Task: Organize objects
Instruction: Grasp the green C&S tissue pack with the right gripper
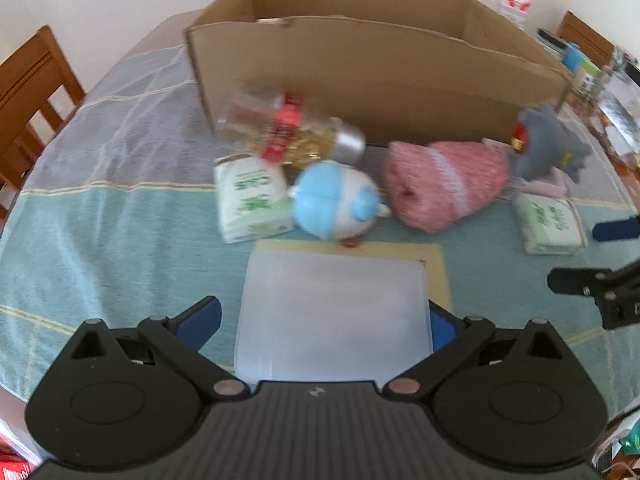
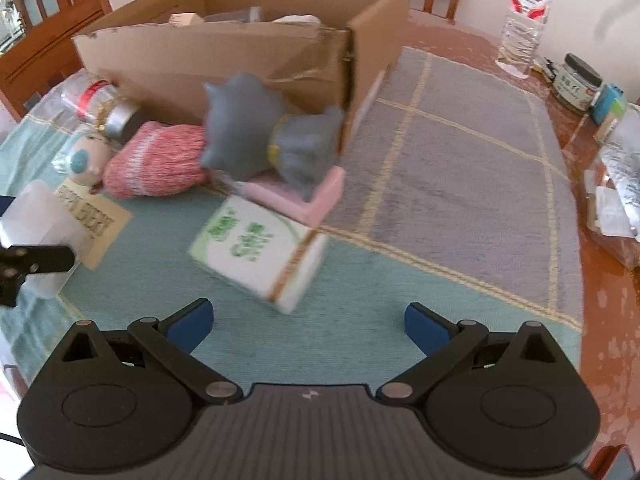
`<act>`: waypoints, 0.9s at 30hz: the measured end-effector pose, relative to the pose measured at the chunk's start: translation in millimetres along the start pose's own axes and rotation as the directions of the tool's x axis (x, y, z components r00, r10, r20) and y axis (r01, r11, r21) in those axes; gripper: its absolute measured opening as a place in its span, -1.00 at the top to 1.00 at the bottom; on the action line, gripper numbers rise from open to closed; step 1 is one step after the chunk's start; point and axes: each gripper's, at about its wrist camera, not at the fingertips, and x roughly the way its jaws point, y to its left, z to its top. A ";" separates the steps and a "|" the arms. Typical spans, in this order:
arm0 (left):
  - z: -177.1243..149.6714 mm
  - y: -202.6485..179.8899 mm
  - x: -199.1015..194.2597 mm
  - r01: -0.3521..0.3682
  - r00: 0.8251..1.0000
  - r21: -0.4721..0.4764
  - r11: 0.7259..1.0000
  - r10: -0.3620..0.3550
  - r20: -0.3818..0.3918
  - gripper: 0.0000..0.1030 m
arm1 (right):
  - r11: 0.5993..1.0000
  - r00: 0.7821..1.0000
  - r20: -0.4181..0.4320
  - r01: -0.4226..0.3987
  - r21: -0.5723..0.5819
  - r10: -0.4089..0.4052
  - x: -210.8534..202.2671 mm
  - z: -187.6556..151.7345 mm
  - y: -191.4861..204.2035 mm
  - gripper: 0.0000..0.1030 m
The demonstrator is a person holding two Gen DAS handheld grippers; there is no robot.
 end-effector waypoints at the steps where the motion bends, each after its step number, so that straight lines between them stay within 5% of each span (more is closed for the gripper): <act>1: 0.4 3.2 0.2 -0.002 1.000 -0.003 1.000 0.002 0.000 -0.96 | 1.000 1.000 0.000 -0.009 0.004 0.009 0.2 1.3 3.4 -1.00; 16: 1.7 20.8 0.0 0.054 0.998 0.003 0.999 -0.054 -0.008 -0.80 | 0.998 1.000 0.021 0.003 0.063 -0.004 18.5 31.5 39.6 -0.96; 24: 7.6 17.0 0.9 0.089 0.996 0.038 0.995 -0.088 -0.021 -0.64 | 0.993 0.996 0.012 0.087 0.074 -0.088 13.7 32.2 40.8 -0.46; 27: 10.8 17.8 3.3 0.098 0.995 0.050 0.994 -0.096 -0.030 -0.64 | 0.993 0.996 0.002 0.086 0.086 -0.086 11.4 32.6 36.5 -0.42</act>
